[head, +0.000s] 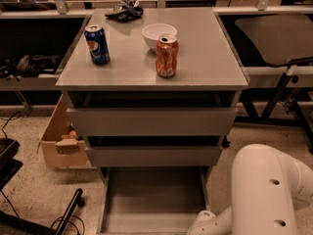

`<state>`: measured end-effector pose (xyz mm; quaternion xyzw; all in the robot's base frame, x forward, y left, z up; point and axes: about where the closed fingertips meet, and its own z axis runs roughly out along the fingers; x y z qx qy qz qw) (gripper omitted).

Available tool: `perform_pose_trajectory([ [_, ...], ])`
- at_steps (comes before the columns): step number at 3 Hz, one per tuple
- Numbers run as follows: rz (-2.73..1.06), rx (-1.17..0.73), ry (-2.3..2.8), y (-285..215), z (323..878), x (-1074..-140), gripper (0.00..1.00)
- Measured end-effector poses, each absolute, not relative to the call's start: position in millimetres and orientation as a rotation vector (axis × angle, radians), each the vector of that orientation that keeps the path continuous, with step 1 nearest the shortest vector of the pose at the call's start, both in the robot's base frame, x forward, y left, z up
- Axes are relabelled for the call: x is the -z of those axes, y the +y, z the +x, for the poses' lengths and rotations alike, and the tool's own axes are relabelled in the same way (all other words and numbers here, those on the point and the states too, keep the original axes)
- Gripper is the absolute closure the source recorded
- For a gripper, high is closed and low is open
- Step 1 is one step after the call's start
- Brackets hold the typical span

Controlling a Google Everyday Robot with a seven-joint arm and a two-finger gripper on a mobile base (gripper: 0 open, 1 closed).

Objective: Close bottom drawer

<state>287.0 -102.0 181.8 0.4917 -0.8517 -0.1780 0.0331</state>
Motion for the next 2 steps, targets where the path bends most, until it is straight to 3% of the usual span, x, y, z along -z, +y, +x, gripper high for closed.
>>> perform_pose_trajectory([
  [2, 1.583, 0.492, -2.736, -86.0, 355.6, -172.2, 1.0],
])
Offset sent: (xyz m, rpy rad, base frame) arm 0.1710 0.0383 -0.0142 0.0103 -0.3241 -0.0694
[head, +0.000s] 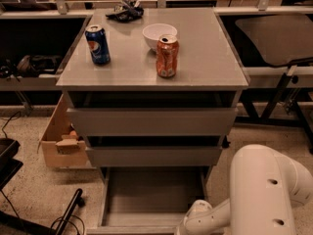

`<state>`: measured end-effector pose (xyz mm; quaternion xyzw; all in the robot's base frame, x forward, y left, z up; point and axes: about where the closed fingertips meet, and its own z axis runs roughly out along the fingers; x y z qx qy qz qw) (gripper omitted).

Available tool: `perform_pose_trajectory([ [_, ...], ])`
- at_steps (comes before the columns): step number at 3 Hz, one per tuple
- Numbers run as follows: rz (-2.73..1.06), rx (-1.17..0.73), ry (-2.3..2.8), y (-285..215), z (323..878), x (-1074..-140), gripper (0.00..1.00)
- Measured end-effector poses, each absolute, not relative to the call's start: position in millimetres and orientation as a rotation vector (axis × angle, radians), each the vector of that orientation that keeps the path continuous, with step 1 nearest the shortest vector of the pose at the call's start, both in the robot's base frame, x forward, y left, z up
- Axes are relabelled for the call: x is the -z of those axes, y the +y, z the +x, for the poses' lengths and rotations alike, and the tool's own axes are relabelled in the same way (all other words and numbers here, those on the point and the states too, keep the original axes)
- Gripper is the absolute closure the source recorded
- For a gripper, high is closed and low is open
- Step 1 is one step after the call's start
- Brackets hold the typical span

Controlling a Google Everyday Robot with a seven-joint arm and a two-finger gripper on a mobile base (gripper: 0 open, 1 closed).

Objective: Close bottom drawer

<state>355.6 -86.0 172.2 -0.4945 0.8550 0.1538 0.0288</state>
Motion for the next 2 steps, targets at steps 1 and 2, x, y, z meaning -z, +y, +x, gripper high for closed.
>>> perform_pose_trajectory([
  [1, -1.498, -0.414, 2.601, -80.7, 391.4, -174.6, 1.0],
  [2, -1.495, -0.405, 2.597, -80.7, 394.5, -175.8, 1.0],
])
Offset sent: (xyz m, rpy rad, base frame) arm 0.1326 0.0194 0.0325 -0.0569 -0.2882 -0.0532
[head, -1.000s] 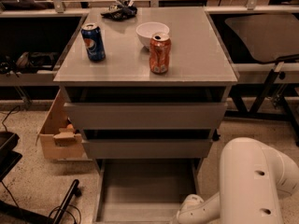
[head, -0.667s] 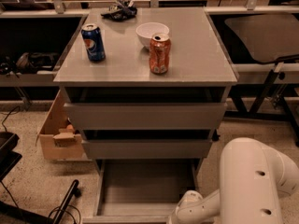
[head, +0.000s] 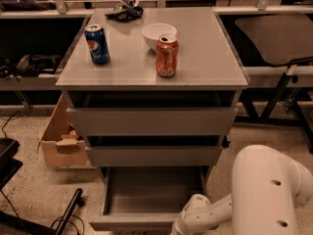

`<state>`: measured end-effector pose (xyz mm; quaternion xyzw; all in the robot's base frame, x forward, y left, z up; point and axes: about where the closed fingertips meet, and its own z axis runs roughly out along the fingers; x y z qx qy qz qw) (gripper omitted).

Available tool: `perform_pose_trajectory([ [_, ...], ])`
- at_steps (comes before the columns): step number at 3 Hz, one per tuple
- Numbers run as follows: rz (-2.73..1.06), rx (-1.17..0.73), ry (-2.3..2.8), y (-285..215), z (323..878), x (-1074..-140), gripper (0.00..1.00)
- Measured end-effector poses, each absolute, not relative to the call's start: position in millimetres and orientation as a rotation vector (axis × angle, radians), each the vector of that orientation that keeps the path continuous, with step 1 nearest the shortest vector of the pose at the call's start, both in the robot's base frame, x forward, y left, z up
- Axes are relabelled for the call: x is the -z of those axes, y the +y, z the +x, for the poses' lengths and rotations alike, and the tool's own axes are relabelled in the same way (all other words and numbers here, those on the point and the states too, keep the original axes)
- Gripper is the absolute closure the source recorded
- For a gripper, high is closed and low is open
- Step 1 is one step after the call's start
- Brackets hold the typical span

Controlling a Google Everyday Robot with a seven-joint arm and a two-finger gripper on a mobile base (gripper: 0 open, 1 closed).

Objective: Close bottom drawer

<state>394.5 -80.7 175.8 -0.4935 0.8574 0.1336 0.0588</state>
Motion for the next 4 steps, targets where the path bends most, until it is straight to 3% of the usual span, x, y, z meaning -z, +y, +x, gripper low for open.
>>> perform_pose_trajectory([
  [1, -1.462, -0.293, 2.548, -78.6, 437.6, -190.9, 1.0],
  [4, -1.477, -0.272, 2.49, -75.9, 462.7, -159.1, 1.0],
])
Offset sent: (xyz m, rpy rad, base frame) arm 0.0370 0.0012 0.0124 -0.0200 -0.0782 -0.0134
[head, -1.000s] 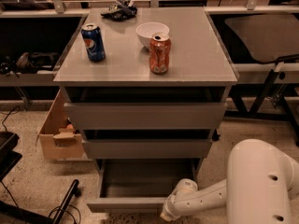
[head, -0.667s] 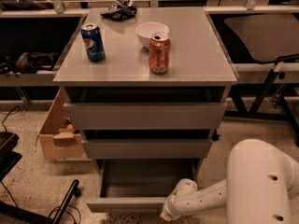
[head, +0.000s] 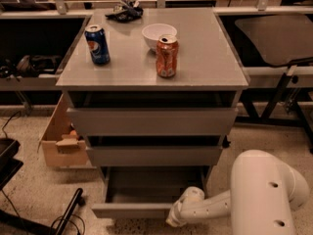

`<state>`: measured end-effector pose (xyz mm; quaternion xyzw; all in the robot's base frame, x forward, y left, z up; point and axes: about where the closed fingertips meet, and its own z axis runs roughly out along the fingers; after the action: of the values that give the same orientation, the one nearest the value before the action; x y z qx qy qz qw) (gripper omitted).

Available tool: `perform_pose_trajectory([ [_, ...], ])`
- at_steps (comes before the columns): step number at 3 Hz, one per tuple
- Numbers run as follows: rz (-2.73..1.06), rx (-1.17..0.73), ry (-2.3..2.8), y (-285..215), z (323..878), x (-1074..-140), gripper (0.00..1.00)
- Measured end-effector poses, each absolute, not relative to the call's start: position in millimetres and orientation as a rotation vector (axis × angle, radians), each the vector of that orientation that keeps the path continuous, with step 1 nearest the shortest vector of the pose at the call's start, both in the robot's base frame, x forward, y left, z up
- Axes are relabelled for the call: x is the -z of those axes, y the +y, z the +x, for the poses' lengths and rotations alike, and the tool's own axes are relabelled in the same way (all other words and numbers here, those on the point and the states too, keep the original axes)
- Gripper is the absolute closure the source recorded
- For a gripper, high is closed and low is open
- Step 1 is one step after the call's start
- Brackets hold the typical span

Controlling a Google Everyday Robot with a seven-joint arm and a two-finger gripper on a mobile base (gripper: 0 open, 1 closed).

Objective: Close bottom drawer

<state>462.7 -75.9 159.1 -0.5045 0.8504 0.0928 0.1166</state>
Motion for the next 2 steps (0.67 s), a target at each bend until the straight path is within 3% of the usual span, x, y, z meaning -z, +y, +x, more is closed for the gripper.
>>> perform_pose_trajectory([
  [1, -1.477, -0.272, 2.49, -75.8, 462.1, -159.2, 1.0],
  [2, -1.484, -0.178, 2.428, -84.4, 507.2, -159.2, 1.0],
])
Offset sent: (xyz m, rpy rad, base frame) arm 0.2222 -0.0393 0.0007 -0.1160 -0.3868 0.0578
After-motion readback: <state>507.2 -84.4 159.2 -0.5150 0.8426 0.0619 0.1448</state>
